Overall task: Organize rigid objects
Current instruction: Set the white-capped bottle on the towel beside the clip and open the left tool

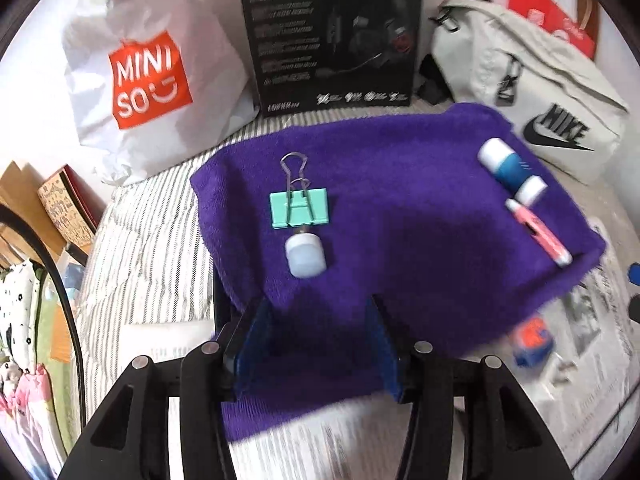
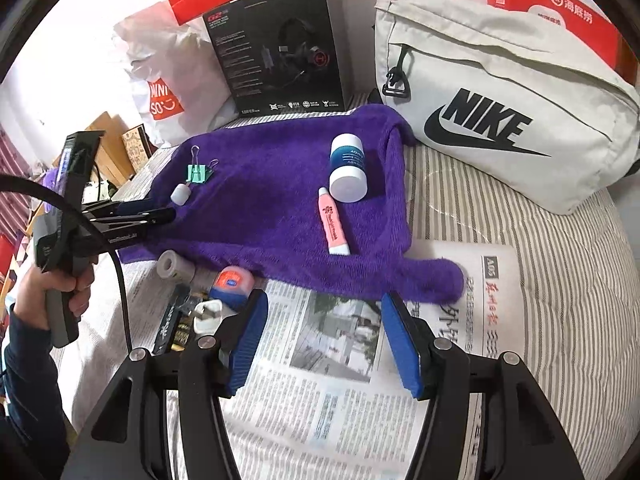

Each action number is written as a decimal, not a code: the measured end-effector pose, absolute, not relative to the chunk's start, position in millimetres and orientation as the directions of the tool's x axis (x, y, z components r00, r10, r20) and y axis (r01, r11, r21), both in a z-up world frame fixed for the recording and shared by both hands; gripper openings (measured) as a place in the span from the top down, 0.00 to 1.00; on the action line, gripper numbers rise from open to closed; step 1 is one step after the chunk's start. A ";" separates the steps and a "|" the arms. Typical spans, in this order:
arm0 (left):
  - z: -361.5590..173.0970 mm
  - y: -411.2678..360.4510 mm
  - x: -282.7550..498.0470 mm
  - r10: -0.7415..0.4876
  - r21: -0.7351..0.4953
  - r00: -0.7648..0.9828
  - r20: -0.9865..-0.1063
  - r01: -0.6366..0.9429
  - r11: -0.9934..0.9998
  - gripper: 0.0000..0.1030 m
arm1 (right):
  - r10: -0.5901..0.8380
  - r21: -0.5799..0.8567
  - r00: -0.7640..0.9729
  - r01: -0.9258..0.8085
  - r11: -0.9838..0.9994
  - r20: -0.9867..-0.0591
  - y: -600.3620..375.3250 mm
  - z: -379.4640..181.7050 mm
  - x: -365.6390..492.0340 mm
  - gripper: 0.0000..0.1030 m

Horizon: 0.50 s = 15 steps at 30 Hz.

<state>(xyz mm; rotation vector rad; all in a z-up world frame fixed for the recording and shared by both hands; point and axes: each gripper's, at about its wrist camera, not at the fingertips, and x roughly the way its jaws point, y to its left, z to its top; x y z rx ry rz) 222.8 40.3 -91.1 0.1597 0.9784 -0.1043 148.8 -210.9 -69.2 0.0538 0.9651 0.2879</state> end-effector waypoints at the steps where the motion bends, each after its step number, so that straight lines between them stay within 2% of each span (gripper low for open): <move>1: -86.8 38.0 215.5 -0.020 0.086 0.560 -0.828 0.163 0.983 0.53 | 0.268 0.177 0.535 -0.216 0.960 -0.801 -211.3 -67.9 145.5 0.43; 6: -78.9 23.2 188.1 -0.081 0.038 0.549 -0.832 0.203 0.978 0.53 | 0.276 0.189 0.535 -0.211 0.959 -0.798 -212.6 -65.0 130.6 0.43; 12: -93.2 5.7 168.1 -0.114 0.000 0.514 -0.850 0.216 0.976 0.53 | 0.264 0.187 0.530 -0.196 0.963 -0.805 -219.0 -65.6 111.3 0.43; 15: -96.3 0.9 168.4 -0.131 -0.019 0.505 -0.853 0.222 0.975 0.53 | 0.263 0.187 0.525 -0.194 0.963 -0.809 -223.6 -67.0 106.2 0.40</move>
